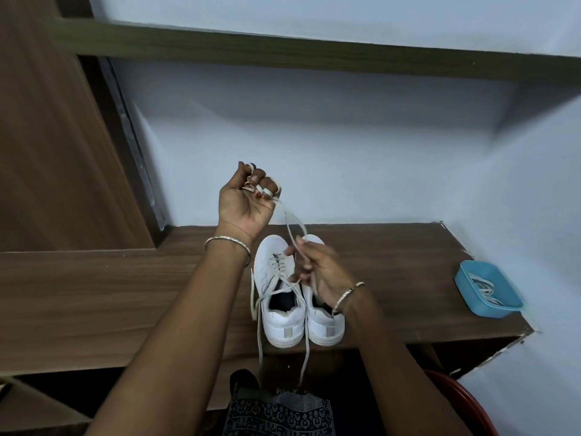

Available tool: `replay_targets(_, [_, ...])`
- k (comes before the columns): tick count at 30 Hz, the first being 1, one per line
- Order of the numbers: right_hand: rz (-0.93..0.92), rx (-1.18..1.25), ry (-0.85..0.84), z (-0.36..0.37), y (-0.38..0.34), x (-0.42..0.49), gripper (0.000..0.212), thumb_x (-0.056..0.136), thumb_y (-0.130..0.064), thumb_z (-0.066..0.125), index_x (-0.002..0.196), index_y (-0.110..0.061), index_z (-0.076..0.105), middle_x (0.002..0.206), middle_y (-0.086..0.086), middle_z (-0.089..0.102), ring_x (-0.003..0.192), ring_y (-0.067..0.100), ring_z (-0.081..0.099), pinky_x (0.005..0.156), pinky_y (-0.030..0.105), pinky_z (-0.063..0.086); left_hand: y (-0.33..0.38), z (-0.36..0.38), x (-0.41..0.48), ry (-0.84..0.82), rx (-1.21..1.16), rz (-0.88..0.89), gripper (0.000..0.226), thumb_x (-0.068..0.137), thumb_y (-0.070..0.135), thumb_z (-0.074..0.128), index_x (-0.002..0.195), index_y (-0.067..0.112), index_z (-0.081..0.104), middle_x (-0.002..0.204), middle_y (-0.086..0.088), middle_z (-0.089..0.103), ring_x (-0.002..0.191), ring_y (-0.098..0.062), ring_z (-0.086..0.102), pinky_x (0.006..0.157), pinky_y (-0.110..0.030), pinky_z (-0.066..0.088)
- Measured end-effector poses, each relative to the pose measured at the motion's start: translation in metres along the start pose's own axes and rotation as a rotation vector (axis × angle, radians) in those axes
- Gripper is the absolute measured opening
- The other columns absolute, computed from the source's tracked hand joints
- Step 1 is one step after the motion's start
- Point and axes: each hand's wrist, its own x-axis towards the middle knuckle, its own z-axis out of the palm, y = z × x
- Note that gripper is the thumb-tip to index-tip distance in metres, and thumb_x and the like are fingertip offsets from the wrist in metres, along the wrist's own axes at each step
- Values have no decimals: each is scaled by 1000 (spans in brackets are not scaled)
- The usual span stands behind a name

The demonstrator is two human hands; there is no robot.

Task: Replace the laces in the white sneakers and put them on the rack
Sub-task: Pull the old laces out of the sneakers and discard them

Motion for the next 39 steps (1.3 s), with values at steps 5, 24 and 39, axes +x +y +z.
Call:
replay_targets(5, [-153, 206, 98, -19, -42, -21, 24, 86, -31, 65, 75, -10, 62, 50, -6, 36, 45, 8, 38, 55, 27, 39, 1, -4, -11, 166, 359, -81, 39, 100, 38, 47, 66, 19, 46, 51, 3, 44, 40, -12, 34, 44, -17, 26])
replay_targets(24, [-356, 252, 501, -72, -105, -80, 18, 95, -16, 54, 78, -18, 46, 44, -8, 34, 31, 5, 21, 34, 17, 21, -165, -1, -82, 3, 1007, -545, 55, 95, 56, 51, 57, 16, 55, 58, -7, 54, 51, -18, 43, 53, -28, 32])
replay_targets(39, [340, -281, 668, -189, -32, -171, 48, 91, -60, 56, 72, -17, 68, 63, 2, 67, 60, 19, 64, 61, 31, 56, -315, -13, -96, 110, 630, -631, 21, 98, 21, 56, 89, 2, 61, 72, -10, 61, 58, -15, 61, 61, -28, 57])
